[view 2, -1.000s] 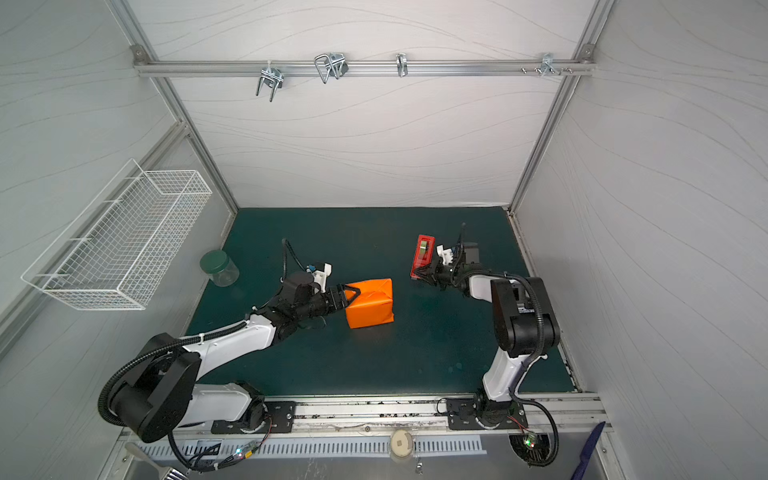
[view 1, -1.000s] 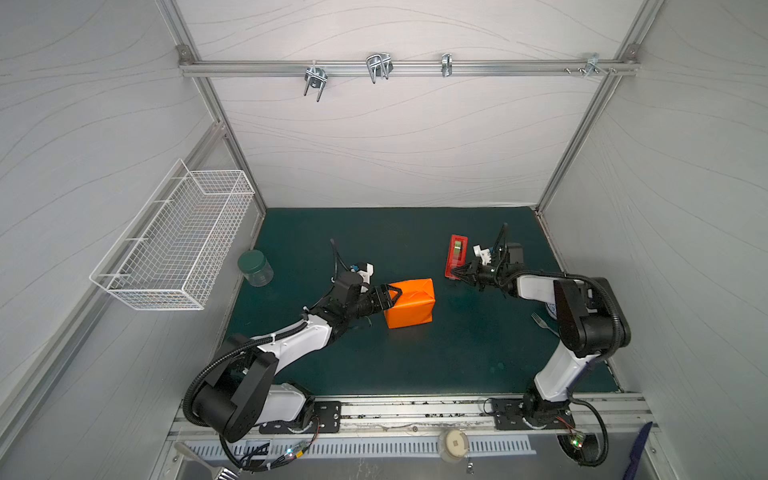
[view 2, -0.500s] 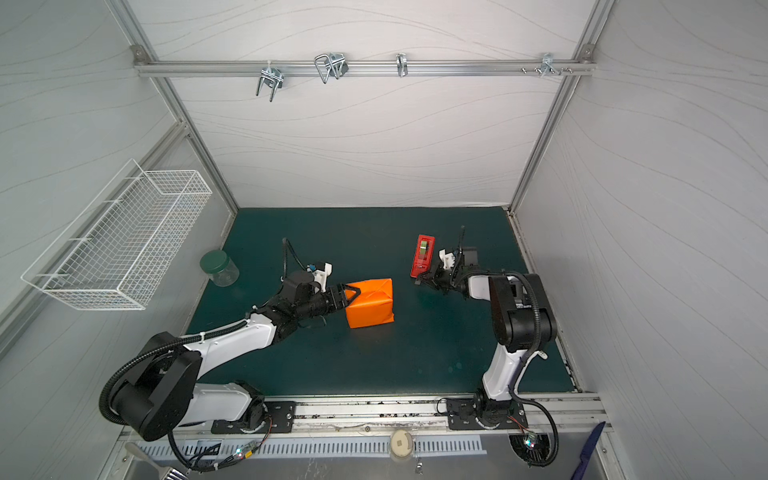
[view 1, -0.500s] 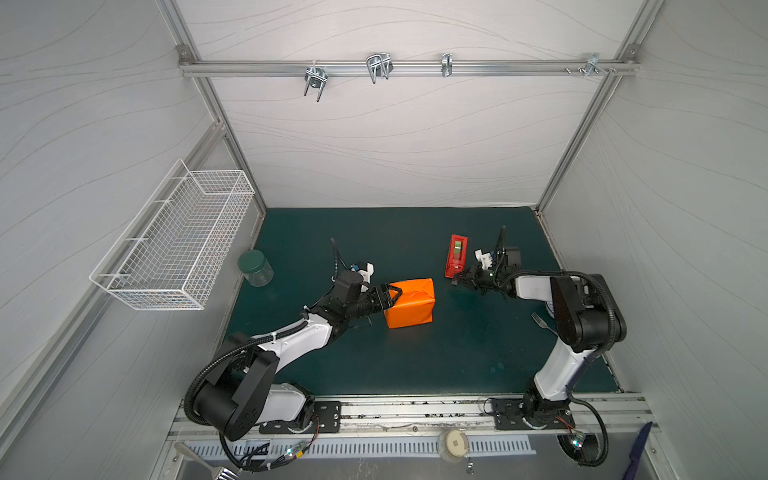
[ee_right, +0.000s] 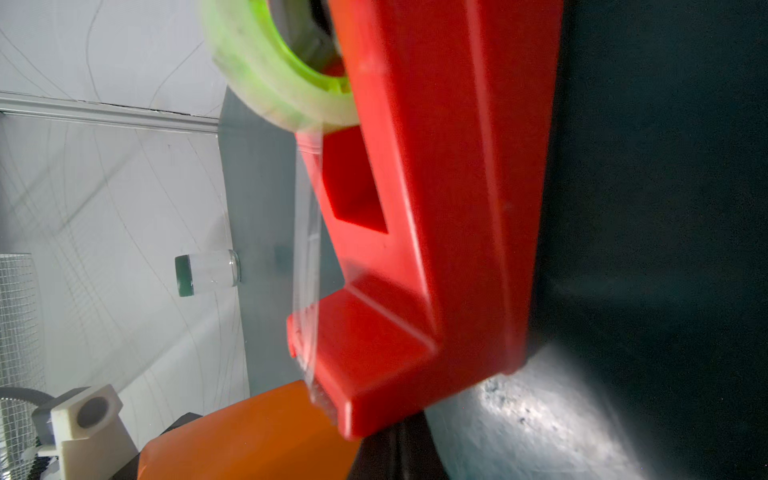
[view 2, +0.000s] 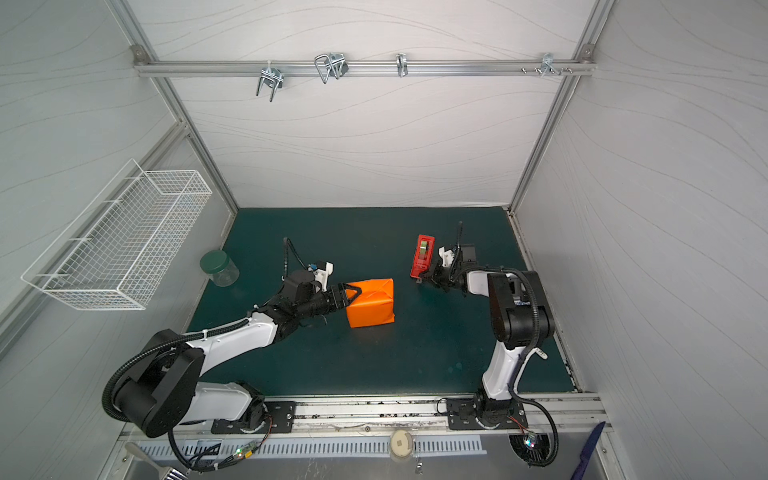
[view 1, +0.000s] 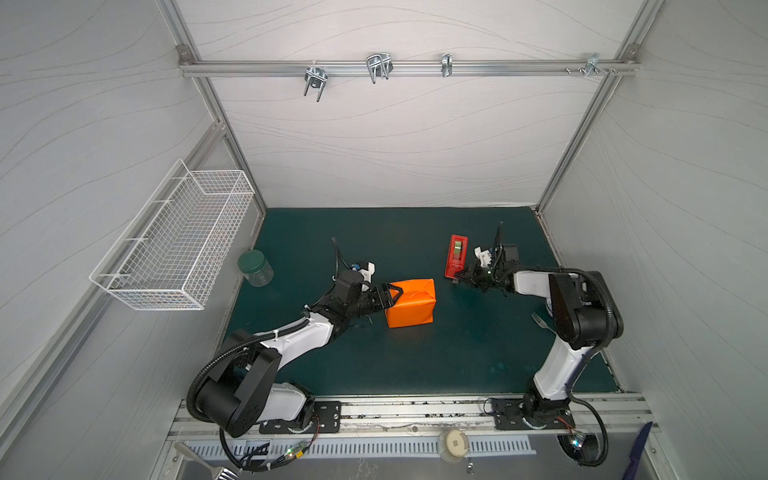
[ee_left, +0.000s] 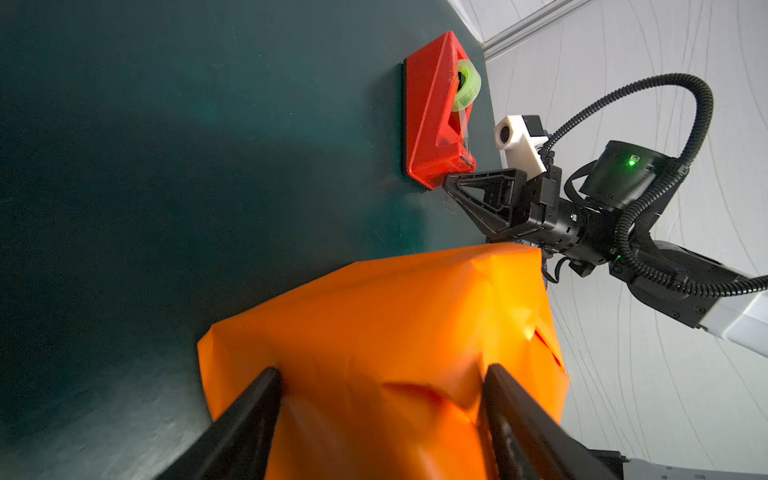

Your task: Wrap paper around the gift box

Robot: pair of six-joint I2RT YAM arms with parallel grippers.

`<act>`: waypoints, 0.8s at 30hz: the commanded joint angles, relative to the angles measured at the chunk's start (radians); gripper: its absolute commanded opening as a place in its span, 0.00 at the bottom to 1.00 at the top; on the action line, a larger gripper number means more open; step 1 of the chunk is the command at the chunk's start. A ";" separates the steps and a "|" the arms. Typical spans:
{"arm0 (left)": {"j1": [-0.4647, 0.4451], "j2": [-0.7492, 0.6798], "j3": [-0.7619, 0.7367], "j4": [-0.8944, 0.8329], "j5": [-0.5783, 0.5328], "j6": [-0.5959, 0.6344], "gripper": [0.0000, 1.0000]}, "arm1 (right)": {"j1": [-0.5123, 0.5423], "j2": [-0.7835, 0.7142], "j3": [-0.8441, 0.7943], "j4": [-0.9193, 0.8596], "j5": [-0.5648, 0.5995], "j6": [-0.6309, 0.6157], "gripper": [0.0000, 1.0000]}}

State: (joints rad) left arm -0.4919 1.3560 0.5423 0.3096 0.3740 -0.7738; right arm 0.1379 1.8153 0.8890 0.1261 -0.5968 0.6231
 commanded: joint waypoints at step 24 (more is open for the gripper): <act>-0.011 0.069 -0.027 -0.181 -0.012 0.039 0.77 | 0.219 -0.527 -0.010 -0.443 -0.201 -0.112 0.00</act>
State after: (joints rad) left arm -0.4919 1.3705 0.5465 0.3237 0.3790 -0.7700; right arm 0.2970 1.2678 0.8474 -0.2146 -0.7116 0.5289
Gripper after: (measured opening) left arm 0.772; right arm 0.047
